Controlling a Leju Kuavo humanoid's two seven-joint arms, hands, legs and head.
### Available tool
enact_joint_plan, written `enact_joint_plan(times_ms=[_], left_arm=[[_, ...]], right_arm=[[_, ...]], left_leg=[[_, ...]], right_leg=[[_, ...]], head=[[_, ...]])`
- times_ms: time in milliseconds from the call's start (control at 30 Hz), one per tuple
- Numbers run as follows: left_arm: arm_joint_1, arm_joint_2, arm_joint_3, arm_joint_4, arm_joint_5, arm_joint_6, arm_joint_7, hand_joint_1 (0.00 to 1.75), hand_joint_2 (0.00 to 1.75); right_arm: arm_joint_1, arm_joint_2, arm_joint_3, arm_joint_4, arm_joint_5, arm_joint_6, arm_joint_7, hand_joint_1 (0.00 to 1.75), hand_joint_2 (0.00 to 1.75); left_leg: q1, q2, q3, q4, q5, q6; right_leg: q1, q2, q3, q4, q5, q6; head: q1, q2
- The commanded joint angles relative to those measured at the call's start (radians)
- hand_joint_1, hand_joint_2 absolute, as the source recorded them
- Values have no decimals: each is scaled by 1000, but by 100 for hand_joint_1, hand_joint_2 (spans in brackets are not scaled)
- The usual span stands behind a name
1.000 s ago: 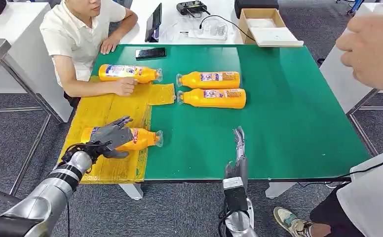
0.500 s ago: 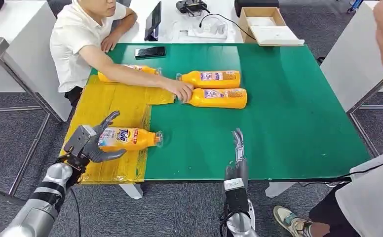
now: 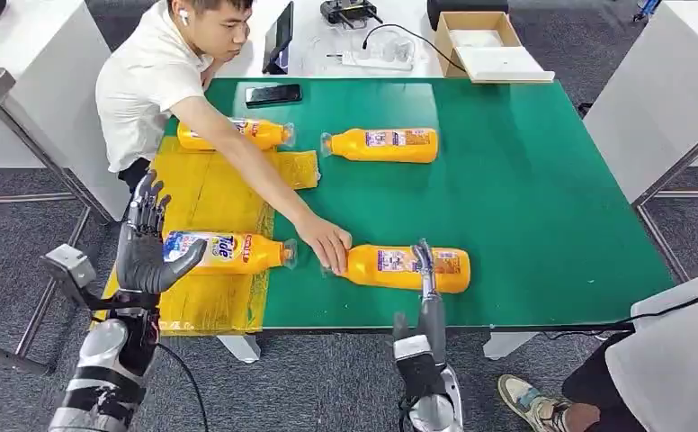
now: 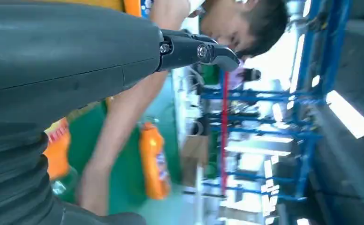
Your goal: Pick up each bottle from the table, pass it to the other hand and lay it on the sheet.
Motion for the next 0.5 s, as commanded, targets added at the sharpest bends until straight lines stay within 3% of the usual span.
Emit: enact_joint_plan(times_ms=[33, 167, 400, 500], left_arm=[[254, -55, -155, -310, -147, 212, -97, 0, 175], [291, -59, -191, -338, -192, 292, -58, 0, 175], [290, -60, -218, -327, -233, 313, -75, 0, 175], [286, -52, -253, -320, -237, 296, -74, 0, 175]], right_arm=[[-106, -165, -34, 269, 381, -134, 154, 0, 175], [-167, -208, -60, 349, 517, -100, 304, 0, 175], [-189, -223, -69, 363, 528, -85, 319, 0, 175], [-241, -245, -49, 402, 599, -93, 373, 0, 175]], left_leg=[[0, 2, 7, -2, -2, 0], [0, 1, 3, 0, -2, 0], [0, 0, 2, 0, -2, 0], [0, 0, 2, 0, -2, 0]], right_leg=[[1, 0, 8, -4, -1, -1], [1, 0, 5, -3, -2, 0], [0, 0, 3, -2, -1, 0], [0, -1, 3, -2, -1, 0]], head=[[0, 0], [0, 0], [0, 0], [0, 0]])
